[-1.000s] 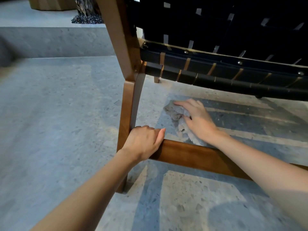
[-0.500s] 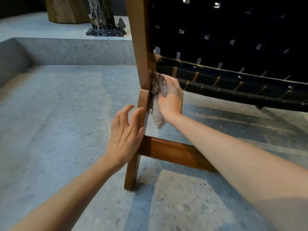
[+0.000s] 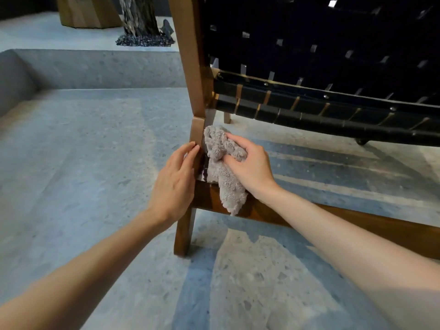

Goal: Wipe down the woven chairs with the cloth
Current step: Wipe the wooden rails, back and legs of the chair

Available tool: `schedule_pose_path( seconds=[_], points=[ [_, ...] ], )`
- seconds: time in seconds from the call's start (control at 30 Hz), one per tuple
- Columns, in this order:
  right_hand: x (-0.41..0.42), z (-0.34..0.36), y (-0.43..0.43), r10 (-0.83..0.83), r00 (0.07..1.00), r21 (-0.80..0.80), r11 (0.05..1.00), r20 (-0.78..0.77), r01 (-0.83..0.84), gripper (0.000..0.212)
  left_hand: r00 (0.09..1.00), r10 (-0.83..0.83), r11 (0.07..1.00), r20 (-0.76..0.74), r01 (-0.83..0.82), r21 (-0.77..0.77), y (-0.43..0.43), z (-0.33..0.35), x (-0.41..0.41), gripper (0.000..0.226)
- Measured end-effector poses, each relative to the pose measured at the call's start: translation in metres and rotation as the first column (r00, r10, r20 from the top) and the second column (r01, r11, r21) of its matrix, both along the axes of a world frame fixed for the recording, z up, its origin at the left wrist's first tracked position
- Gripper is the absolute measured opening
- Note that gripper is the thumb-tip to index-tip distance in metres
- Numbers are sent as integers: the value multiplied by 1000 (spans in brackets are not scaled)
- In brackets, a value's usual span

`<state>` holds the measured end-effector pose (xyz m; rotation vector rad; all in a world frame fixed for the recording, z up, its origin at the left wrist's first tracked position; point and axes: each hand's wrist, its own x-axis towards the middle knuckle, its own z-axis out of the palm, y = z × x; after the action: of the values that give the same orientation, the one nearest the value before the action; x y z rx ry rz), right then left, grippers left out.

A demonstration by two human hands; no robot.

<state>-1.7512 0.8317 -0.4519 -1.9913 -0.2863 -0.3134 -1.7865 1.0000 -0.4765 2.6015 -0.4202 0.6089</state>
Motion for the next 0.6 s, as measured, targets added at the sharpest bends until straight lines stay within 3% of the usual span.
schedule_pose_path(
  seconds=[0.13, 0.3, 0.37, 0.47, 0.6],
  points=[
    [-14, 12, -12, 66, 997, -93, 994, 33, -62, 41, 995, -61, 995, 78, 54, 86, -3, 14, -4, 36],
    [-26, 10, -19, -59, 998, -78, 995, 32, 61, 33, 992, -125, 992, 8, 125, 27, -7, 20, -11, 31],
    [-30, 5, -17, -79, 997, -35, 996, 10, 80, 32, 983, -166, 985, -83, 162, -57, -12, 21, -14, 33],
    [-30, -1, -19, -9, 999, 36, 999, -53, 11, 30, 932, -239, 947, -273, 162, -278, -18, 21, -19, 54],
    [-31, 3, -24, 128, 979, 30, 992, -160, -124, 26, 886, -256, 906, -388, 80, -416, -11, 27, -28, 40]
  ],
)
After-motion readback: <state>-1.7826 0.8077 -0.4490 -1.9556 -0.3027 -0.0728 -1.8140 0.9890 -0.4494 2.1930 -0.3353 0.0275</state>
